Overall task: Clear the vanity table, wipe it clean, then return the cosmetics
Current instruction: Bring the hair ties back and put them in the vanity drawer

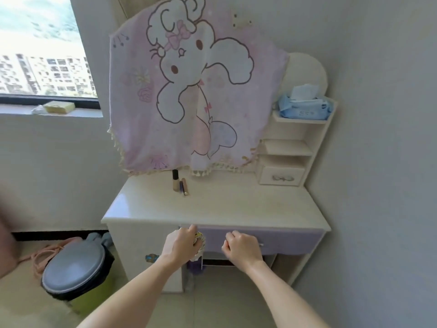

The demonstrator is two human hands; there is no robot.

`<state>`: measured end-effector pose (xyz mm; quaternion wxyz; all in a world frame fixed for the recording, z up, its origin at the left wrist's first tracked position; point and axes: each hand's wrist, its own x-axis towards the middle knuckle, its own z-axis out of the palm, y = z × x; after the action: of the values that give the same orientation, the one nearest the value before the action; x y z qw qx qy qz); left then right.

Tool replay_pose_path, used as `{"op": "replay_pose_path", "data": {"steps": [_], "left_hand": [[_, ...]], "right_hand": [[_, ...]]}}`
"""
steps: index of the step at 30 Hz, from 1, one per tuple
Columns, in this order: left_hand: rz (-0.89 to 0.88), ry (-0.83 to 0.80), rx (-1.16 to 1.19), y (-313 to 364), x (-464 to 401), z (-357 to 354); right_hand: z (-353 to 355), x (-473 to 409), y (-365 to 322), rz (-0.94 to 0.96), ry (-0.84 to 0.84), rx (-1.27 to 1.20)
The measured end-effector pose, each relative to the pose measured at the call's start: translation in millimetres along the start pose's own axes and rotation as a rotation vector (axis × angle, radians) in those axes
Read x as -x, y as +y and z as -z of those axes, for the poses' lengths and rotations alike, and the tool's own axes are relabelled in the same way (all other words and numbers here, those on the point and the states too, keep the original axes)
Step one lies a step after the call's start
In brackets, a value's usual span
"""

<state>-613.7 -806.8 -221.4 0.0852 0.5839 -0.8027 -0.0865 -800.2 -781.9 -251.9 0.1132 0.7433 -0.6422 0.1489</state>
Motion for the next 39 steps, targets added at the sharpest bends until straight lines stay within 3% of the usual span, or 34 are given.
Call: {"op": "replay_pose_path", "data": {"steps": [14,20,23,28,31,35,39], "left_hand": [[0.1,-0.041,0.103,-46,-208,-36],[0.035,-0.121,0.005,-77,-310,-42],[0.083,-0.146,-0.027,-88,-348,-44],[0.073,-0.218,-0.068,-100,-384,-66],[0.033,-0.124,-0.098,-103,-394,-77],[-0.113,-0.052,-0.17,-104,-387,-94],[-0.159,-0.086,-0.062,-107,-357,-127]], "right_hand": [[-113,-182,55,0.089,-0.031,-0.079],[-174,-251,58,-0.015,-0.146,-0.091],[-203,-266,59,-0.063,-0.216,-0.143],[-235,-284,71,-0.092,-0.357,-0.17],[-250,-295,74,-0.078,-0.413,-0.252],[-257,-302,73,-0.016,-0.421,-0.229],[-257,-297,79,0.046,-0.42,-0.211]]}}
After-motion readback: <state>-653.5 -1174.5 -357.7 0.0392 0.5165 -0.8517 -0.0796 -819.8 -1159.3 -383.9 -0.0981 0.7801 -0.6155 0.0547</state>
